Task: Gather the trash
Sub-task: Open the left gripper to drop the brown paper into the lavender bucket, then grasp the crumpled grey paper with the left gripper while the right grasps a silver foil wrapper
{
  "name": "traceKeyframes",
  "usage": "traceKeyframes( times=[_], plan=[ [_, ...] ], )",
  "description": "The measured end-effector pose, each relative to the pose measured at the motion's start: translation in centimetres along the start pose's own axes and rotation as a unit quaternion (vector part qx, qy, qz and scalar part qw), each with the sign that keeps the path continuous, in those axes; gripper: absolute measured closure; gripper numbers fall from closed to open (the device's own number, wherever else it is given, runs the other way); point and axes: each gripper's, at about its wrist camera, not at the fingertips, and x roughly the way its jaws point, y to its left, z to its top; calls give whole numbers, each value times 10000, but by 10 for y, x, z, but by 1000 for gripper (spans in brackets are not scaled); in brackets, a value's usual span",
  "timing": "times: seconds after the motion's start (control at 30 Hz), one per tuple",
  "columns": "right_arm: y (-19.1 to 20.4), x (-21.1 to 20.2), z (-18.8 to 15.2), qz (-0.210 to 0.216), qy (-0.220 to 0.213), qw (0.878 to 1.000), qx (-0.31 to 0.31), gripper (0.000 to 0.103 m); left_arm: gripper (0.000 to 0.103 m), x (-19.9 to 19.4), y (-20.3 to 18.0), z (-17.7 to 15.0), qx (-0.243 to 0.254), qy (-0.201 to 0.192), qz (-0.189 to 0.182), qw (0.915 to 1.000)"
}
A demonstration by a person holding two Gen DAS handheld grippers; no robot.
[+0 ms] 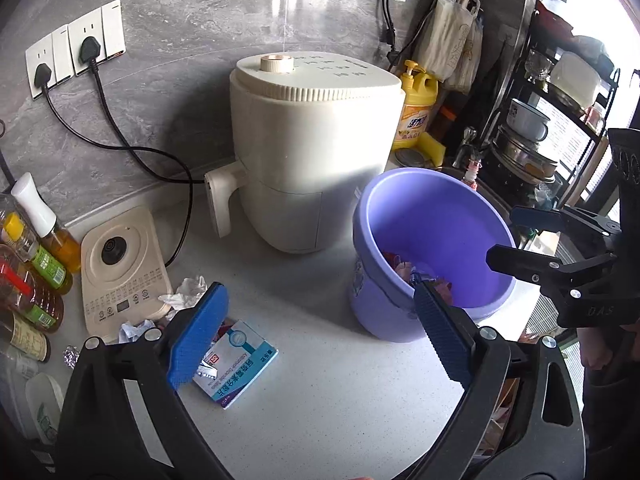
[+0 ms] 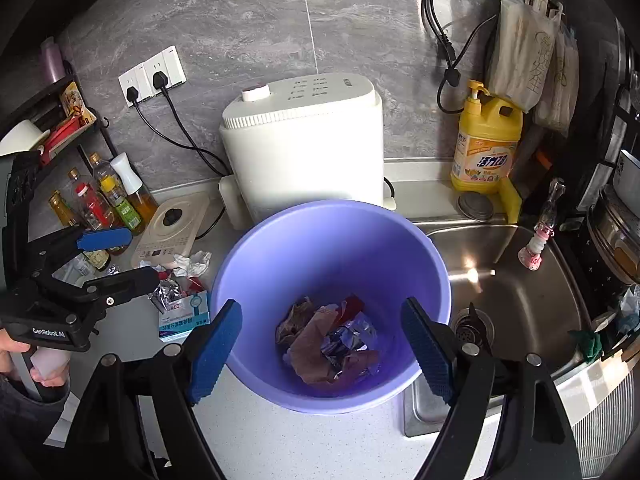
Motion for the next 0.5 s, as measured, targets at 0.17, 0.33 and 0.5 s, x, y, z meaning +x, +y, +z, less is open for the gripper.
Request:
traceKeyframes(
  times=[0.17,0.33,0.5],
  plan=[
    [38,8,7,153,39,9995,-275,23,8,-15,38,-21,-299,-3,207,9993],
    [80,18,12,317,111,9981,-525,23,7,-29,82,-48,-715,17,422,9966],
    [119,29,15,480,210,9955,-787,23,7,-40,122,-72,-1128,52,569,9920]
  ],
)
